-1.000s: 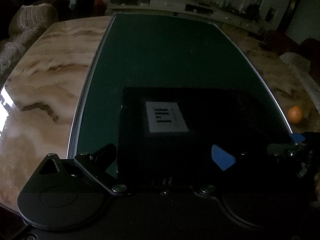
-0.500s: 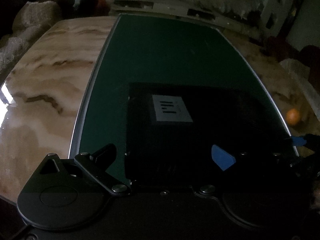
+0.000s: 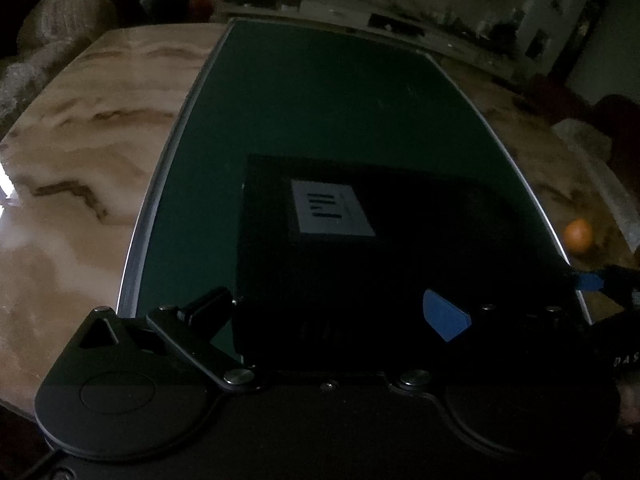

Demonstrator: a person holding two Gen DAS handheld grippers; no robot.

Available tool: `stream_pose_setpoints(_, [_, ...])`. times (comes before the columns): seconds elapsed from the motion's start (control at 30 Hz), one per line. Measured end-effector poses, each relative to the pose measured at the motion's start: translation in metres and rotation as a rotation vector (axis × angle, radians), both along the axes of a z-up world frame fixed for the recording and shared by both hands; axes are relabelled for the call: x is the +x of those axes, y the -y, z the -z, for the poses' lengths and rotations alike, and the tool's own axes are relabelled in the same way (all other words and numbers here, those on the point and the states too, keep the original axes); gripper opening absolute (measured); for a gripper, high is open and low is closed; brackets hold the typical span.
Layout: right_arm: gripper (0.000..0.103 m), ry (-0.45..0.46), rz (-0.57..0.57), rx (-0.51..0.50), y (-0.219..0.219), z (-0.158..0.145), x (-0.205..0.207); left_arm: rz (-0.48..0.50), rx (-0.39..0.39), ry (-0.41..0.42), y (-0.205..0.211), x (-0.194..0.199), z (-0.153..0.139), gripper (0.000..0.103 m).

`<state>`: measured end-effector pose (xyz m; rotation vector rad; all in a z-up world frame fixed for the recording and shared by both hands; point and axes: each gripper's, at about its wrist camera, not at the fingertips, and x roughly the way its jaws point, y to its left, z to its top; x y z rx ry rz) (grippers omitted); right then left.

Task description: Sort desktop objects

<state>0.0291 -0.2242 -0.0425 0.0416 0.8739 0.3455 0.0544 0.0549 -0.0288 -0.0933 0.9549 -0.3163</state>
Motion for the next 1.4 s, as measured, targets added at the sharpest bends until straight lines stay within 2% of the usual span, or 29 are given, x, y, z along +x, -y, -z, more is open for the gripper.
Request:
stream_pose_setpoints(0.17, [0.103,0.003,-0.03,-0.029,-0.001,-0.006,0.002,0.036,0.024,0.006,0.001,0.0,-0.005,0.103])
stream_pose_setpoints(0.23, [0.103,-0.02,-0.025,-0.004,0.005,-0.005,0.006,0.04,0.038,0.005,-0.002,0.002,-0.007,0.103])
stream_pose_setpoints(0.27, [0.103,-0.029,-0.012,0.025,0.011,-0.005,0.008,0.036,0.043,0.006,-0.004,0.003,-0.009,0.103])
stream_pose_setpoints(0.47, [0.103,-0.103,0.087,0.315,0.049,-0.008,0.023,0.0,-0.055,-0.041,-0.027,0.02,-0.009,0.103])
stream_pose_setpoints(0.57, [0.103,-0.141,0.168,0.345,0.061,-0.001,0.04,-0.02,-0.039,-0.057,-0.029,0.033,-0.004,0.103])
stream_pose_setpoints(0.67, [0.103,-0.192,0.191,0.409,0.069,0.007,0.056,-0.013,-0.048,-0.08,-0.03,0.046,-0.001,0.103])
stream_pose_setpoints(0.93, [0.103,-0.262,0.185,0.35,0.054,0.02,0.088,0.047,0.004,-0.117,-0.011,0.072,0.005,0.103])
stream_pose_setpoints(1.1, [0.103,-0.248,0.157,0.284,0.042,0.015,0.084,0.094,0.069,-0.099,0.011,0.068,0.001,0.103])
stream_pose_setpoints(1.4, [0.103,-0.193,0.123,0.222,0.035,0.001,0.072,0.103,0.076,-0.062,0.014,0.053,-0.012,0.103])
